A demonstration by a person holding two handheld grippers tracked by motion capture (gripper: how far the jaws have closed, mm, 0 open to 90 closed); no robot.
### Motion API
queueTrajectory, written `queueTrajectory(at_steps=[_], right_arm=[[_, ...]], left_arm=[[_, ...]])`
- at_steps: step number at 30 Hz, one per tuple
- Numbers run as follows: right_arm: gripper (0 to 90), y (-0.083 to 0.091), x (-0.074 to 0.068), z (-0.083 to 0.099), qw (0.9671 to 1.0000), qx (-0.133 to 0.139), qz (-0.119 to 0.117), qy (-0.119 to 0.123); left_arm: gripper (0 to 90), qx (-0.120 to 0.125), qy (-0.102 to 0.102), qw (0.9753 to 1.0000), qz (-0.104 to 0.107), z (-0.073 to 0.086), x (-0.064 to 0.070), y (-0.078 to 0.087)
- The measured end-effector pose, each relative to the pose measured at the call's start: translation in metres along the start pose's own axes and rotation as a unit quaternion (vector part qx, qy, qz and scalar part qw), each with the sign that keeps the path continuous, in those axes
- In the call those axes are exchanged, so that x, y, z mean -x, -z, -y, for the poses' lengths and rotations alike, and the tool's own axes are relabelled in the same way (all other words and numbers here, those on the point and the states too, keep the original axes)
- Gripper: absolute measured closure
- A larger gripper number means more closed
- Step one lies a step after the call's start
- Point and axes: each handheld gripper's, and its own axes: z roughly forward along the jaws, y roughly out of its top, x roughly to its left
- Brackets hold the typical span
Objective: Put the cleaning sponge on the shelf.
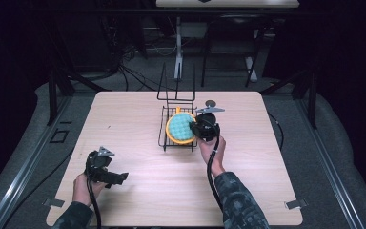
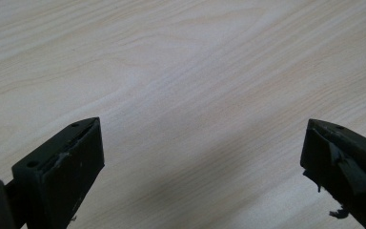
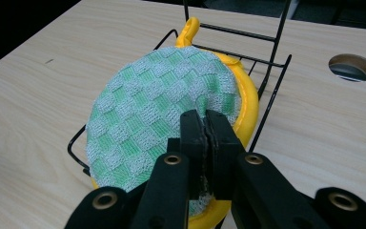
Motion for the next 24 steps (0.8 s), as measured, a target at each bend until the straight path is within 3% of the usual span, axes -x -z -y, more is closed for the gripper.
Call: queueTrajectory(at_steps=[10, 24], right_arm=[[86.9, -0.016, -0.007, 0.004, 0.9999, 0.004, 0.009, -0.013], [86.7, -0.028, -0.004, 0.009, 0.999, -0.013, 0.027, -0.034]], left_arm=[[0.7, 0.0, -0.002, 1.0, 0.001, 0.0, 0.0, 0.0], [0.7, -0.001, -0.003, 1.0, 0.001, 0.0, 0.002, 0.0]])
